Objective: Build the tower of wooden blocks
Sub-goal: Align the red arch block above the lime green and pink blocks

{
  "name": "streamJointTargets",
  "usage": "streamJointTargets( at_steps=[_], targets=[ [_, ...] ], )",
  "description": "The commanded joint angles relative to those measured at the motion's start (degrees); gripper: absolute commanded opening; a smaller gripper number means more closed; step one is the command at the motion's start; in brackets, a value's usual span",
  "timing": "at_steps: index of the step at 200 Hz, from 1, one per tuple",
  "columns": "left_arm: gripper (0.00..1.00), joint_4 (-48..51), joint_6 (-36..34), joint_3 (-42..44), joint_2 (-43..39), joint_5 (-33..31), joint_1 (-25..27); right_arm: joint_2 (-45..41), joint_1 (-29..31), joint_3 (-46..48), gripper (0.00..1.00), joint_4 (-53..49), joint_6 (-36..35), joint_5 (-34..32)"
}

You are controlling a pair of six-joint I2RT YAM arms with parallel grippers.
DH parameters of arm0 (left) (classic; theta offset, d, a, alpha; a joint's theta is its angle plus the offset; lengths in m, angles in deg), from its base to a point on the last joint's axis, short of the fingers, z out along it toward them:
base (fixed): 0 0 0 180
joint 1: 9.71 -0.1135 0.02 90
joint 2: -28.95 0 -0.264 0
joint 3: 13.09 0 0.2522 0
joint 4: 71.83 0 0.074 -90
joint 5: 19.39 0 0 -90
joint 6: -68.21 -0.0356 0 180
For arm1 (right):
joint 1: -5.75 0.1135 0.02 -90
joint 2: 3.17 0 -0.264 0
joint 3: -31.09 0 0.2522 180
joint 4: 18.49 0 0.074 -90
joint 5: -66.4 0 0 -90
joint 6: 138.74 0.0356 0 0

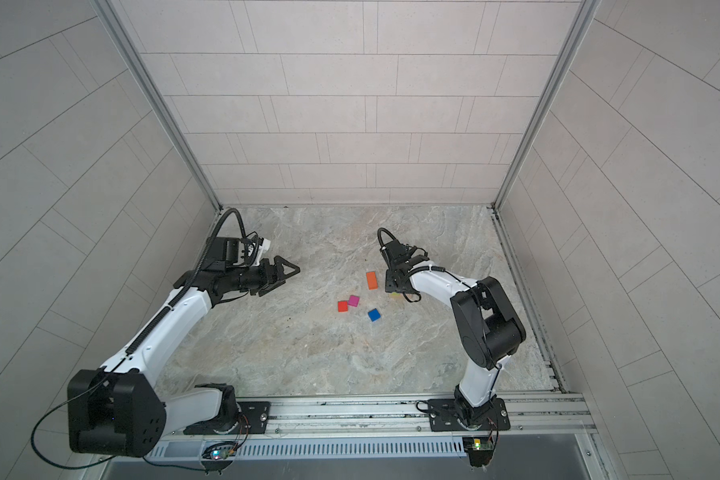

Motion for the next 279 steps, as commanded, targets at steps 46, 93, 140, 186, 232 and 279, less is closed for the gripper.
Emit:
streamJointTargets(
  at_steps=[46,93,140,186,232,279],
  targets=[
    [0.87,0.31,-1.07,0.17,-0.18,0.13,0.31,0.99,-0.27,-0.33,0.63,-0.74,0.97,-0.83],
    [0.87,0.32,-1.17,0.19,-0.20,-0.03,0.30,1.20,-0.20,-0.63,0.65,-1.01,0.89,-0.74],
    [0.87,0.30,-1.22,0.20,-0.25,0.05,0.29,1.24,-0.20,-1.08,0.69,-1.25,0.75,-0.85],
    [0.87,0.28,-1.22,0.20,-0.27,0.04,0.25,1.13,-0.23,-1.64,0.76,-1.78,0.55,-1.05],
    [0.87,0.32,-1.21,0.13,-0.17,0.12,0.29,-0.52,-0.19,-1.97,0.89,-2.49,0.01,-0.88],
    [0.87,0.32,-1.19,0.23,-0.03,0.13,0.25,-5.23,-0.01,-1.81,0.94,-4.33,-1.61,-0.40]
  ],
)
